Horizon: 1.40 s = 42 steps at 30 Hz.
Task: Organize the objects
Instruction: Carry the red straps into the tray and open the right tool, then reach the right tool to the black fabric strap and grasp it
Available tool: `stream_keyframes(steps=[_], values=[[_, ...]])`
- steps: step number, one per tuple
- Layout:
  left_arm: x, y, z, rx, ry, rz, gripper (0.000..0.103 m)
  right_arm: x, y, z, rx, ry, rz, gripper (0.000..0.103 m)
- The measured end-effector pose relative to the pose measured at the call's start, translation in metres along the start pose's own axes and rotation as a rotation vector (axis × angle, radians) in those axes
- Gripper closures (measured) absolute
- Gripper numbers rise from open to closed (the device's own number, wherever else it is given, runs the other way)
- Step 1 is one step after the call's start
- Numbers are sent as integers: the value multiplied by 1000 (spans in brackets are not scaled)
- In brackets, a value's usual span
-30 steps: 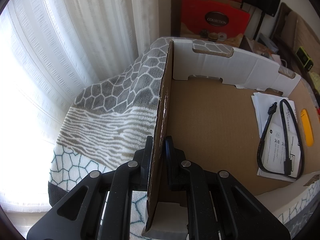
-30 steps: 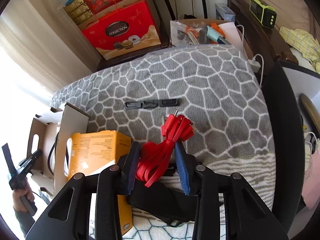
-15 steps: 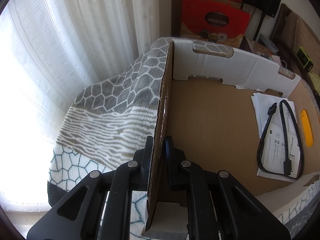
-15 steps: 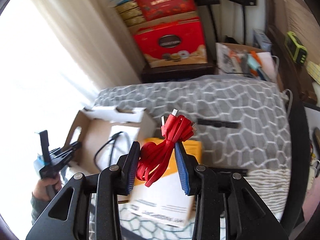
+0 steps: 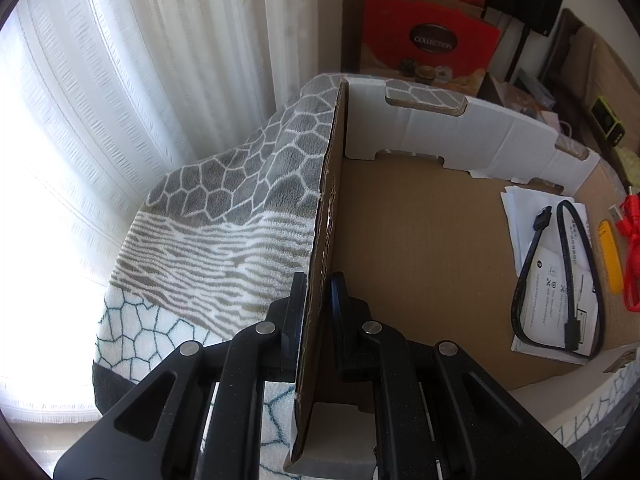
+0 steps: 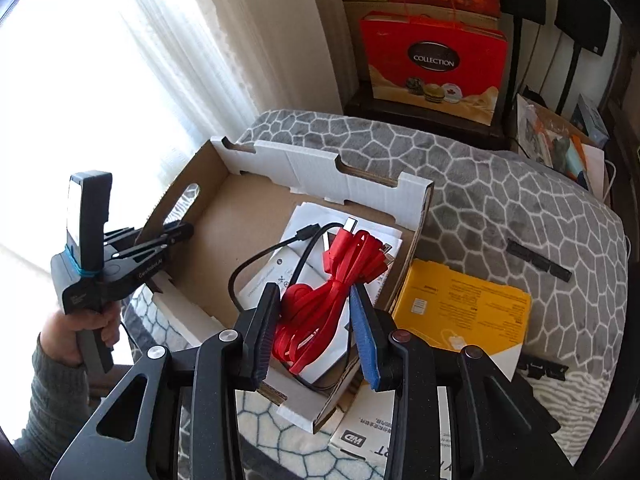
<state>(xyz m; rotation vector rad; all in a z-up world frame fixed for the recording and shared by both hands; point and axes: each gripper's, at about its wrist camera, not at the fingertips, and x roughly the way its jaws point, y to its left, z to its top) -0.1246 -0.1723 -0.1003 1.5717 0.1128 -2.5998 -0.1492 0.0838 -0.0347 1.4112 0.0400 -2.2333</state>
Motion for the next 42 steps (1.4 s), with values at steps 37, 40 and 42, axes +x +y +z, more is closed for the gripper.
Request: stream_keyframes(steps=[37, 40, 42], values=[[-1, -2, -1, 3, -2, 2, 93, -50, -40, -18, 46, -68, -104, 51], [-1, -1, -1, 3, -3, 2, 93, -66, -62, -30, 79, -70, -145, 49], [-1, -2, -1, 2, -3, 1, 93, -73, -78, -39, 106, -57, -184, 49]])
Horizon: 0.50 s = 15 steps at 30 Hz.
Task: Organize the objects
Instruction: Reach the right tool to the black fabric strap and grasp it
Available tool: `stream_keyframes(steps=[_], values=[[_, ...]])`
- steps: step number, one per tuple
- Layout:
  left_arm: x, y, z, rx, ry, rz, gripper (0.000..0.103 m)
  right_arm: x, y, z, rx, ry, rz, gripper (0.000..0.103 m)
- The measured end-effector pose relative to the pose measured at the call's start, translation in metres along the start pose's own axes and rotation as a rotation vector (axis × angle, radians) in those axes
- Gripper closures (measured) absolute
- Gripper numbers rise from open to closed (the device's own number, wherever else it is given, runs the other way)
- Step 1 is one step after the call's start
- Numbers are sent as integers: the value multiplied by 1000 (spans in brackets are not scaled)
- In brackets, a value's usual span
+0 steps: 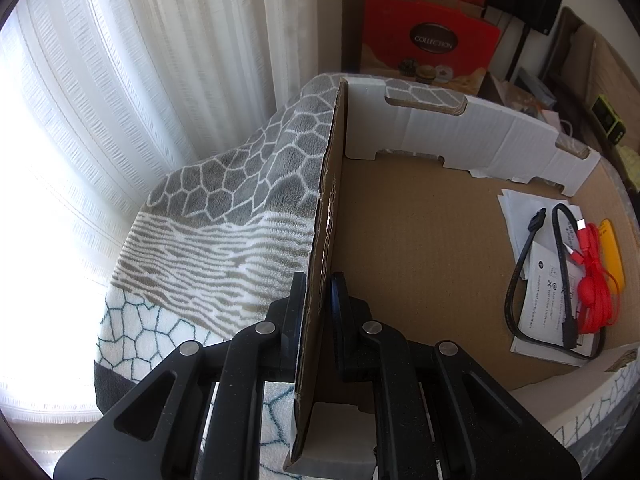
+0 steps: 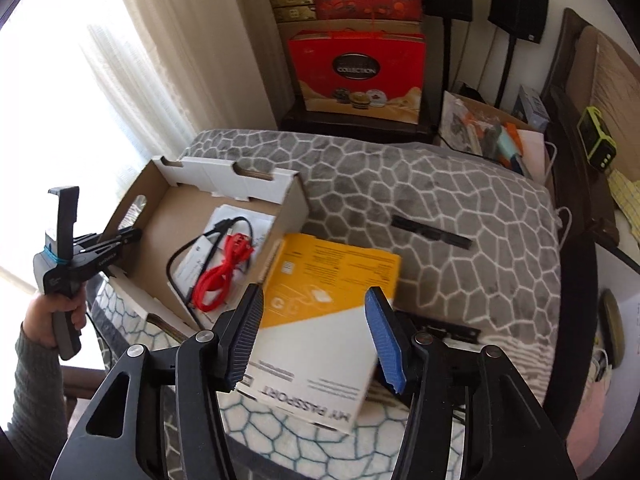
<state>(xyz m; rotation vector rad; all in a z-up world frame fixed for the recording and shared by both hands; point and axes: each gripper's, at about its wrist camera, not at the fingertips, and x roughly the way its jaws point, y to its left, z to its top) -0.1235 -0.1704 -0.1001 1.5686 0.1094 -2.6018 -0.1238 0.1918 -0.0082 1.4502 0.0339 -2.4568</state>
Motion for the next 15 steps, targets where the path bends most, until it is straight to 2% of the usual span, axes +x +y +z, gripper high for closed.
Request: stream_keyframes(steps=[6, 10, 15], values=[[1, 2, 0, 5, -2, 2, 93, -5, -46, -24, 59, 36, -79, 49], [1, 2, 1, 6, -2, 3, 93, -2, -64, -38, 77, 48, -95, 49], [1, 2, 1, 4, -4, 4, 93, 6, -69, -50, 58, 59, -72, 49]])
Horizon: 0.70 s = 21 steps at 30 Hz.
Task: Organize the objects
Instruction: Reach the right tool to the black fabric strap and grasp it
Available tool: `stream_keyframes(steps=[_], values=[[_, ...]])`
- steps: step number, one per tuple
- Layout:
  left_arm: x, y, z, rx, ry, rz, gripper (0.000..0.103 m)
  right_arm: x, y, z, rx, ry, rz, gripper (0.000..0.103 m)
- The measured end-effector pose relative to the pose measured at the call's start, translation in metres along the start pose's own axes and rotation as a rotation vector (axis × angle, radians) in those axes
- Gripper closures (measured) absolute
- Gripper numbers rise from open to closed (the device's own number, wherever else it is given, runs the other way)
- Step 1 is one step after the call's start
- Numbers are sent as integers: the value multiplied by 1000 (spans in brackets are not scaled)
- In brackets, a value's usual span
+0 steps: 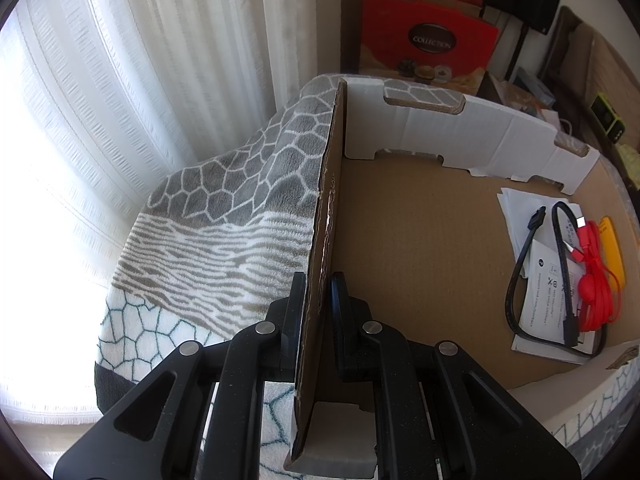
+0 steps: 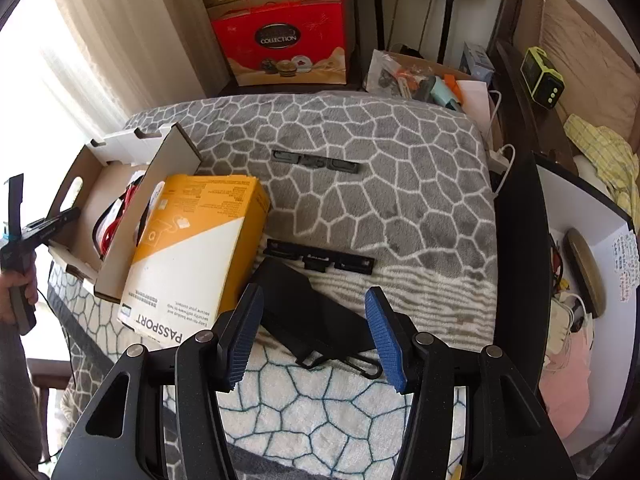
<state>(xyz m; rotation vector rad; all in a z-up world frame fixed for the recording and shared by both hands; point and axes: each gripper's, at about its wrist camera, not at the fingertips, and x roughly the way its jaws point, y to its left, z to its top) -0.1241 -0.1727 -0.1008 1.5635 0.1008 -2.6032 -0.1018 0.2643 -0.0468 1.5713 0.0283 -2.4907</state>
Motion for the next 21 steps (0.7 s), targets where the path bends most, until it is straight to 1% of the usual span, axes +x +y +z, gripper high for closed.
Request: stream_keyframes(steps=[3, 8, 12, 18, 21], values=[[0, 0, 0, 0, 1, -1, 93, 7, 6, -9, -58, 0, -25, 49], [0, 0, 0, 1, 0, 2, 93, 20, 11, -20, -125, 13, -8, 49], [0, 0, -1, 0, 1, 0, 93, 29, 17, -25, -219, 24, -62, 49], [0, 1, -2, 1, 1, 1, 93, 35, 5, -34, -297, 39, -42, 48], [0, 2, -2, -1, -2, 3, 93, 39, 7, -35, -341, 36, -48, 43]])
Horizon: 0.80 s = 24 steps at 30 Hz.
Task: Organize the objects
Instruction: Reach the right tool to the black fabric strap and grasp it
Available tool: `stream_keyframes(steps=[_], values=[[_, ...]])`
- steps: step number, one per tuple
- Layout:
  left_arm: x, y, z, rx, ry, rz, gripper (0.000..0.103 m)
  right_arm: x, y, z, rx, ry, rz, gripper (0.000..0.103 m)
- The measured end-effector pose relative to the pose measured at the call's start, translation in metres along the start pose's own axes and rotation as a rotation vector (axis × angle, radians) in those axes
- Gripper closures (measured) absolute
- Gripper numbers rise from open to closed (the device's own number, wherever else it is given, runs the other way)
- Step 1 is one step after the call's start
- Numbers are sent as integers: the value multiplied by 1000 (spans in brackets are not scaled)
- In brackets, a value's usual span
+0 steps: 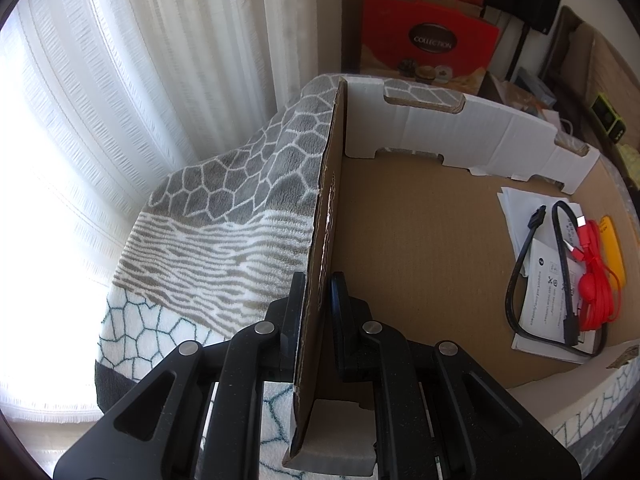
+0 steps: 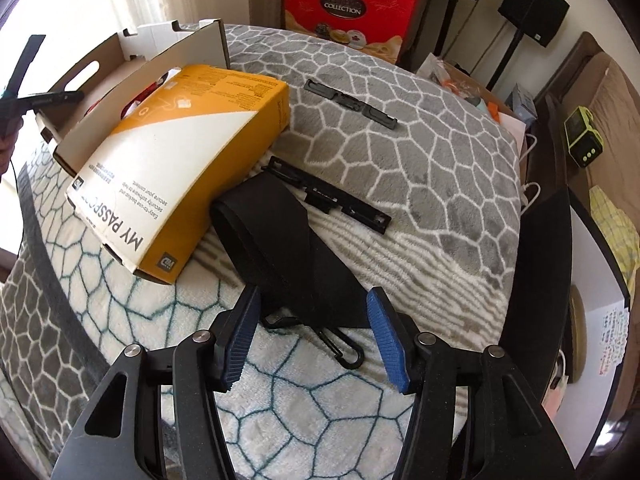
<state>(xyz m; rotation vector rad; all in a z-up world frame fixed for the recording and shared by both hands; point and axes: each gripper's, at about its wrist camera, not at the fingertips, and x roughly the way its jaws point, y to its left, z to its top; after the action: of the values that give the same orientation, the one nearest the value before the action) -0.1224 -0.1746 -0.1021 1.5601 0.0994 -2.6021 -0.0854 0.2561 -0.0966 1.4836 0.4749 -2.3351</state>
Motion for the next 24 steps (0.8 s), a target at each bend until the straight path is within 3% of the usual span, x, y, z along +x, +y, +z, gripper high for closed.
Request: stream_keyframes(steps=[7, 10, 14, 17, 19, 21, 24], values=[[0, 0, 0, 1, 2, 0, 93, 6, 6, 3, -73, 5, 22, 40], [1, 1, -1, 0, 2, 5, 93, 8, 2, 1, -64, 32, 80, 33], [1, 0, -1, 1, -3, 1, 93, 8, -1, -3, -38, 13, 106, 32], [1, 0, -1, 0, -8, 2, 93, 6, -1, -5, -24, -18, 107, 39], [2, -1, -1, 0, -5, 4, 93, 3, -3, -5, -4, -30, 109, 57], [2, -1, -1, 0, -4, 3, 93, 2, -8, -3, 33, -30, 105, 65], [1, -2, -1, -1, -8, 4, 93, -1, -11, -1, 81, -48, 109, 69]])
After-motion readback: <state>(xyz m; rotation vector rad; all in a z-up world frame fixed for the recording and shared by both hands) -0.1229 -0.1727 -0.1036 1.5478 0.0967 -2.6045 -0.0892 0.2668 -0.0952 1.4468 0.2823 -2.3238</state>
